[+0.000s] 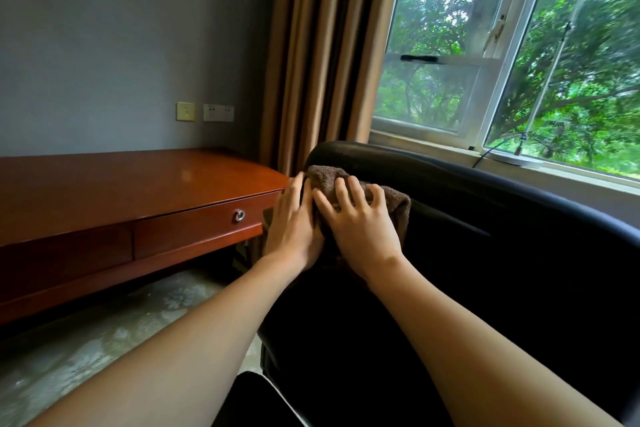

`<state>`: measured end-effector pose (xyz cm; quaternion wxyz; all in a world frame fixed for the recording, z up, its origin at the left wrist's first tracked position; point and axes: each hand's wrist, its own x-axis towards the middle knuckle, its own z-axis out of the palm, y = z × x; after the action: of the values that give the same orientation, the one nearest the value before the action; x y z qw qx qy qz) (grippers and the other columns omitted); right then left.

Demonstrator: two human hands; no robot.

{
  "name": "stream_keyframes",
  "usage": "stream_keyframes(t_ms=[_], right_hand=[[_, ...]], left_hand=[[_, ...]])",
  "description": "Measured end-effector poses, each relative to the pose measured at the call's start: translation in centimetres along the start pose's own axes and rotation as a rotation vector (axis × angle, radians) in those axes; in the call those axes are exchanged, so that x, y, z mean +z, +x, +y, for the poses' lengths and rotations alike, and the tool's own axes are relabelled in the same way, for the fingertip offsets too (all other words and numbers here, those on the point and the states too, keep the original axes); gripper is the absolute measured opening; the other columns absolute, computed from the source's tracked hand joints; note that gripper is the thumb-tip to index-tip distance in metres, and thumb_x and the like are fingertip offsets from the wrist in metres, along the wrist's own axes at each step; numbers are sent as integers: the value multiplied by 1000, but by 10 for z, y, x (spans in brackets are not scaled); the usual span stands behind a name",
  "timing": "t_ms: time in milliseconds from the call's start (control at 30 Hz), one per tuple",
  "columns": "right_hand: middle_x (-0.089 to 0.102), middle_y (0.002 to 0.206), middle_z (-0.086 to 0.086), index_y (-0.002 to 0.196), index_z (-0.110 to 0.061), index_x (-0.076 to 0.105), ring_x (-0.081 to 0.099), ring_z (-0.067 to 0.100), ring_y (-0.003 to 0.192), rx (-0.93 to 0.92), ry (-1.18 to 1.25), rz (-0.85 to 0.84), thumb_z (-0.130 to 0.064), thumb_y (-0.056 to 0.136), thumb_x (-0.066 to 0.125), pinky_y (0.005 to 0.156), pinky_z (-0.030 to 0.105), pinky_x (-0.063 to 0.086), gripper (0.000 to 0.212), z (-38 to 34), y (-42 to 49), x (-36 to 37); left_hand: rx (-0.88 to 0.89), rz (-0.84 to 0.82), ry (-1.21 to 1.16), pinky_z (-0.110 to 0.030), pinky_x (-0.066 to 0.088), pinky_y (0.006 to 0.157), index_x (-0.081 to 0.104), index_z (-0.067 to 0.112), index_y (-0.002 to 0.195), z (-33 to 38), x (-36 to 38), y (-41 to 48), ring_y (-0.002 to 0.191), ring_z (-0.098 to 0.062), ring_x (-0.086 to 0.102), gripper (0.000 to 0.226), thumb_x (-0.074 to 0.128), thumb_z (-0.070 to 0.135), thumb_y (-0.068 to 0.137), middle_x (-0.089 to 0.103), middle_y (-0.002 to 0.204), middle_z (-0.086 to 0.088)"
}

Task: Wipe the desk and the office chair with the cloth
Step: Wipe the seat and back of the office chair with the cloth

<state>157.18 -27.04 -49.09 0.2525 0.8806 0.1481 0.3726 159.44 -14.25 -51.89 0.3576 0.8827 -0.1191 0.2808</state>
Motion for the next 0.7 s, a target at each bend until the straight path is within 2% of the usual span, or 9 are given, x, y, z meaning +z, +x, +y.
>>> stream_keyframes(t_ms=[67, 133, 300, 467, 533, 700], right_hand=[[49, 147, 22, 151, -20, 41, 44, 43, 137, 17, -14, -15, -33, 98, 52, 107, 59, 38, 55, 5, -10, -2], [50, 146, 23, 150, -20, 44, 45, 43, 137, 30, -13, -37, -34, 97, 55, 107, 60, 39, 56, 10, -22, -8], [54, 142, 24, 146, -18, 51, 50, 43, 134, 46, -19, -39, -33, 92, 66, 105, 61, 41, 58, 26, -47, -19], [56, 140, 24, 143, -17, 54, 53, 43, 131, 80, -49, -44, -32, 89, 69, 103, 60, 43, 58, 42, -73, -36], [58, 138, 23, 142, -18, 55, 54, 43, 129, 95, -63, -59, -32, 88, 70, 102, 60, 45, 58, 47, -84, -43], [56, 140, 24, 144, -16, 52, 53, 43, 131, 111, -47, -56, -32, 84, 74, 102, 61, 45, 66, 68, -123, -61]], left_hand=[[-2, -42, -18, -47, 14, 125, 11, 21, 161, 11, 0, -7, 154, -27, 7, 65, 43, 26, 105, 2, 168, 0], [-8, -75, -40, -44, 11, 126, 6, 23, 161, 24, -1, -16, 154, -26, 6, 66, 43, 25, 106, 0, 168, 1], [-5, -120, -78, -45, 19, 125, 5, 23, 161, 49, -2, -31, 154, -24, 13, 72, 49, 24, 104, 6, 168, 0], [57, -197, -17, -47, 21, 124, 8, 24, 161, 72, -2, -43, 154, -24, 10, 71, 50, 21, 103, -2, 168, 6], [70, -221, 23, -49, 25, 122, 13, 22, 161, 82, -3, -49, 153, -26, 14, 73, 52, 17, 100, -5, 167, 9], [100, -264, 136, -51, 23, 119, 17, 21, 159, 121, -11, -76, 149, -31, 24, 78, 58, 10, 94, -7, 163, 6]])
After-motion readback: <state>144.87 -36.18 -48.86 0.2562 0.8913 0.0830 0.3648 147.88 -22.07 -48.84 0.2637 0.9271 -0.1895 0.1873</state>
